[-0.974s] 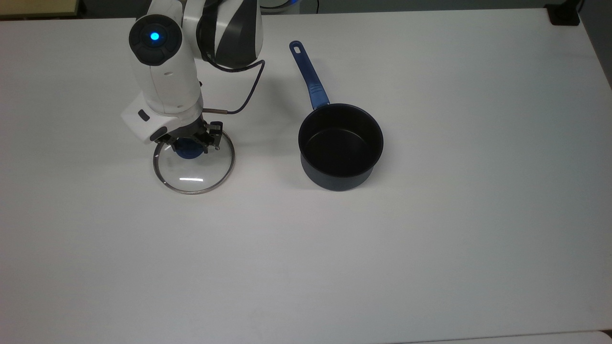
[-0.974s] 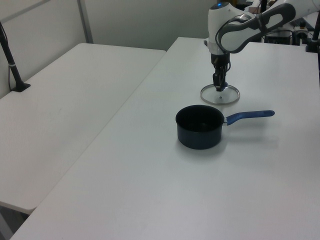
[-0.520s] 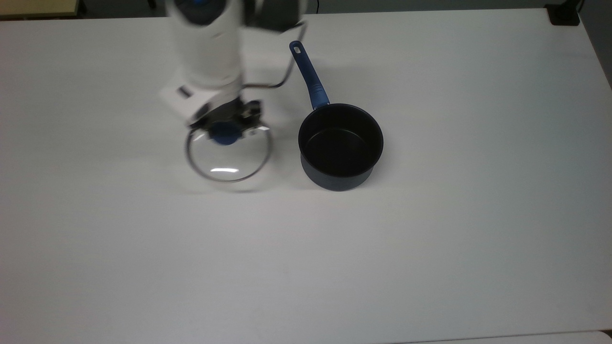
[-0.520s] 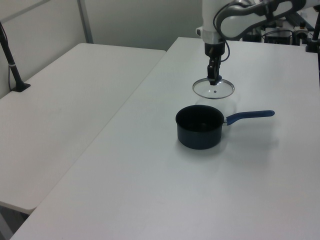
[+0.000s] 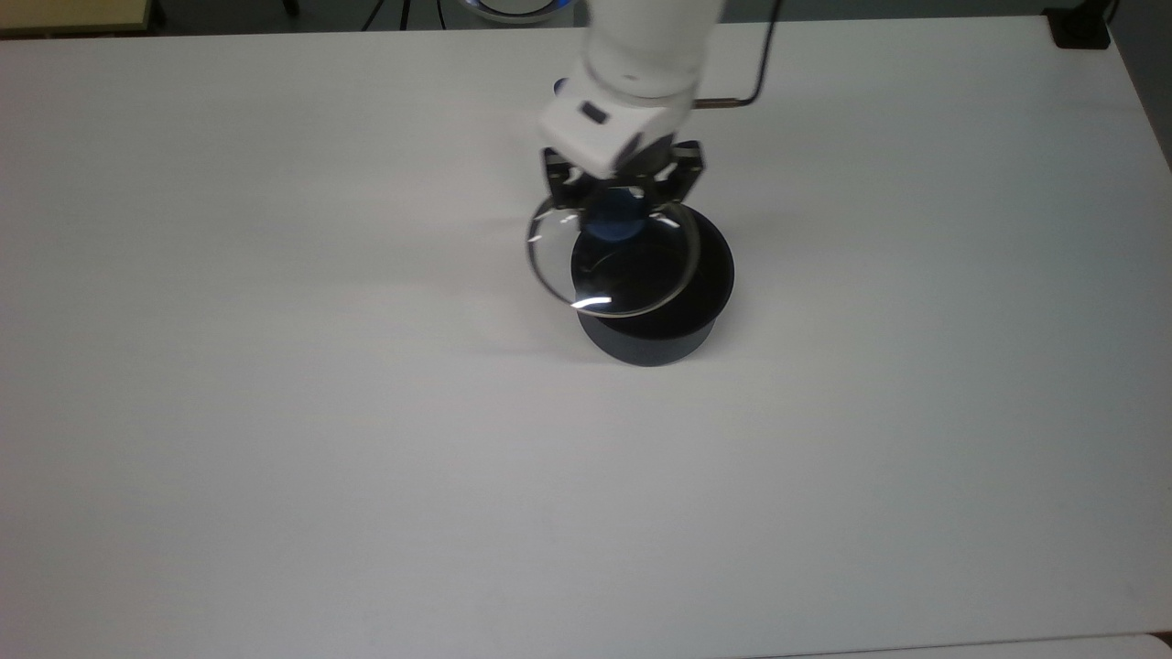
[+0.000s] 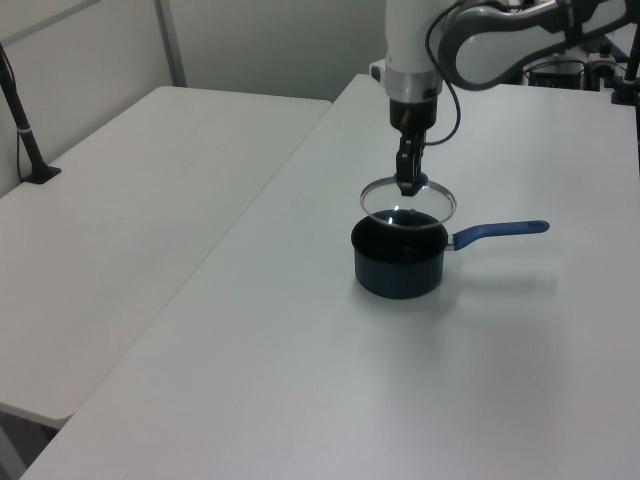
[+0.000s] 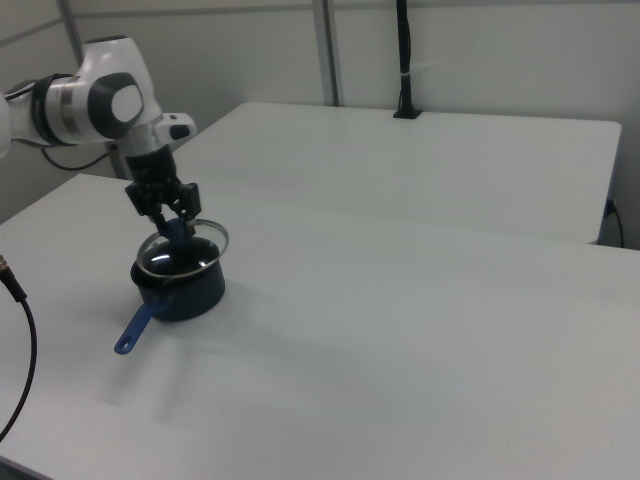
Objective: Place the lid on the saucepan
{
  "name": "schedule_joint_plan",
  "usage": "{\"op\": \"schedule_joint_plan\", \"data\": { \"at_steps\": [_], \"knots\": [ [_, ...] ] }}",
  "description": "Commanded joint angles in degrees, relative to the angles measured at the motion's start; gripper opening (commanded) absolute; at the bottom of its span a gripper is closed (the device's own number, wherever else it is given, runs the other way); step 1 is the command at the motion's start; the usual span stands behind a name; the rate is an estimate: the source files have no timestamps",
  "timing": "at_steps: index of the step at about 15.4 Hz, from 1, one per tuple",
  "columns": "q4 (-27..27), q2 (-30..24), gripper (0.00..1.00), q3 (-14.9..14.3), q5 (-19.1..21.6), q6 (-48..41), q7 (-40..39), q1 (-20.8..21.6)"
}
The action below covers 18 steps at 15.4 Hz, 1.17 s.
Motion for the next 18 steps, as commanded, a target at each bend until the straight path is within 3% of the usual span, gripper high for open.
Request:
{"op": "schedule_joint_plan", "data": {
  "at_steps": [1,9,12,13,15,18],
  "knots": [
    [0.5,0.9,0.36,-0.9,0.9,-0.4,2.6,2.7],
    [3.5,4.6,0.38,-0.9,0.9,0.2,3.3,4.0],
    [3.5,4.8,0.47,-0.9,0.9,2.1,3.9,4.0],
    [3.4,4.9,0.57,-0.9,0.8,2.6,3.9,4.1],
    [3.4,5.0,1.0,-0.9,0.7,2.7,4.4,4.2],
    [3.4,4.8,1.0,-0.9,0.2,2.6,5.2,4.2]
  ]
}}
